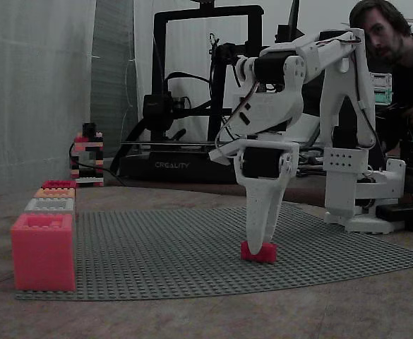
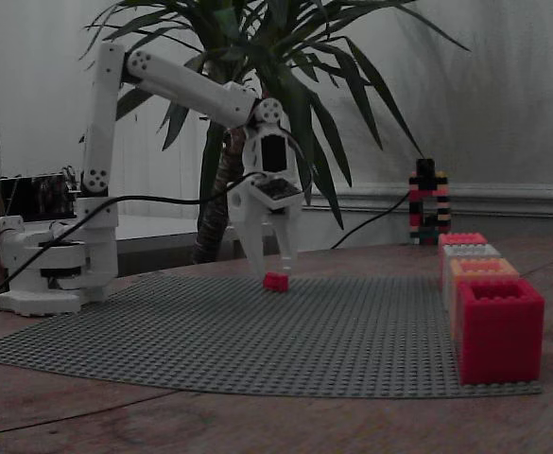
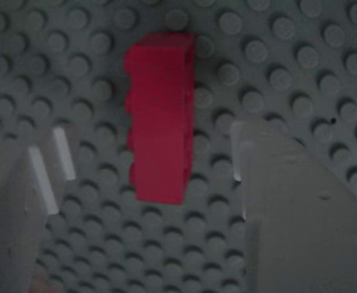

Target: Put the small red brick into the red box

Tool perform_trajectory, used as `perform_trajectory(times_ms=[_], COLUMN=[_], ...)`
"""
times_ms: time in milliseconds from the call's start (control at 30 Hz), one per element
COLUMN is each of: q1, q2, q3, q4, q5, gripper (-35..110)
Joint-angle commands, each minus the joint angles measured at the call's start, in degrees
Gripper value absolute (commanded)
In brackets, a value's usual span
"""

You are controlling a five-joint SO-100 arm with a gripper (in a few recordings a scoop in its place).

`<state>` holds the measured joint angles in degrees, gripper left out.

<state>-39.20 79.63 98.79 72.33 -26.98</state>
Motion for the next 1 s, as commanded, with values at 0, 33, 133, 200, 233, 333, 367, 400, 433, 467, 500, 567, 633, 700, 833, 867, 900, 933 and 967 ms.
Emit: perform_trajectory(times_ms=[0,33,133,200,233,333,367,400,433,467,500,567,633,700,833,867,900,933,967], q1=[-1.7,-1.7,-1.8,-1.9,-1.9,-1.9,-1.9,-1.9,-1.9,-1.9,-2.0,-2.0,-2.0,-2.0,-2.0,-2.0,-2.0,-2.0,-2.0], q2=[1.3,1.2,0.5,0.2,0.0,-0.6,-1.0,-1.2,-1.4,-1.6,-1.7,-1.7,-1.5,-1.4,-1.5,-1.5,-1.5,-1.4,-1.3], q3=[0.1,0.1,0.1,0.1,0.1,0.1,0.1,0.1,0.1,0.2,0.2,0.2,0.1,0.0,-0.4,-0.8,-1.2,-1.8,-2.6], q4=[-0.3,-0.4,-0.8,-1.1,-1.2,-1.8,-2.0,-2.2,-2.4,-2.5,-2.8,-3.4,-4.3,-4.8,-5.2,-5.2,-5.2,-5.2,-5.2], q5=[0.1,0.3,0.6,0.8,0.9,1.1,1.1,1.2,1.4,1.5,1.7,2.0,2.5,2.5,2.9,3.3,3.4,3.7,4.0], gripper=[23,23,22,22,22,21,21,20,20,20,20,14,3,1,0,0,0,0,0])
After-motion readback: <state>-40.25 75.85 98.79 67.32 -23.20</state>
